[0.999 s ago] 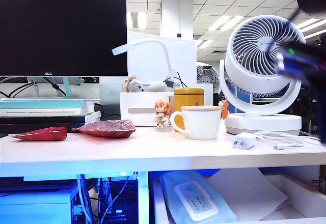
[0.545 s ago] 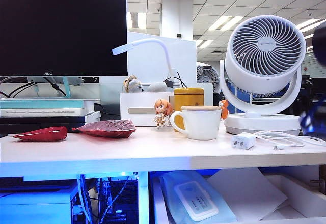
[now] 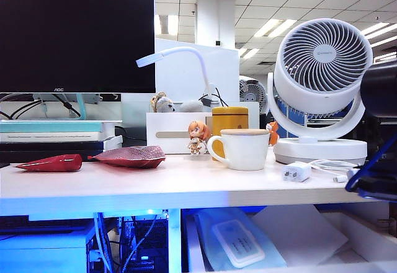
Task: Open the drawer, place the cleaning sponge inside, then close the drawer.
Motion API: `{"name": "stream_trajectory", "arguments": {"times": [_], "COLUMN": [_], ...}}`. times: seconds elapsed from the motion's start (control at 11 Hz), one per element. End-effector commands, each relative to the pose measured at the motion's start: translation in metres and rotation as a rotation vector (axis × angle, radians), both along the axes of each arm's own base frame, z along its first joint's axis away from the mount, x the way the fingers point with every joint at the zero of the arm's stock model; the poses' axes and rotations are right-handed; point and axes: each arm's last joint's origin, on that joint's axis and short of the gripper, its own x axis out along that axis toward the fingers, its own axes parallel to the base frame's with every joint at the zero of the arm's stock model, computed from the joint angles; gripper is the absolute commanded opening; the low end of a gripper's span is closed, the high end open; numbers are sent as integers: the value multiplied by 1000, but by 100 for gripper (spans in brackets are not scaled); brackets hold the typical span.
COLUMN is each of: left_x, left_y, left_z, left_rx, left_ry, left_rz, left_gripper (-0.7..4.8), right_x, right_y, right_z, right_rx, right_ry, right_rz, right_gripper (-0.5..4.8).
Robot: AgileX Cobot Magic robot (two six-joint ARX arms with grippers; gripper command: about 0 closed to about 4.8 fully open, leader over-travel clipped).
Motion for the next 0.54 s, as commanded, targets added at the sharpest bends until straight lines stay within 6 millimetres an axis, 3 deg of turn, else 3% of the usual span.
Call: {"name": "stream_trajectory", "arguments": {"times": [0.09,0.54], "left_x": [-1,-1], "left_y": [0,0], "left_z": [1,1], "left_rx": [-6,-6], "left_ry": [-1,0], "left_rz": [-1,-1], "left_gripper": [-6,-6], "right_x": [9,24], "right_y": [2,6], "right_z": [2,6], "right_rx": [-15,10], "right_ry": [-95,-259], "right_rz": [-9,-18], "right_gripper": [-3,-3]}}
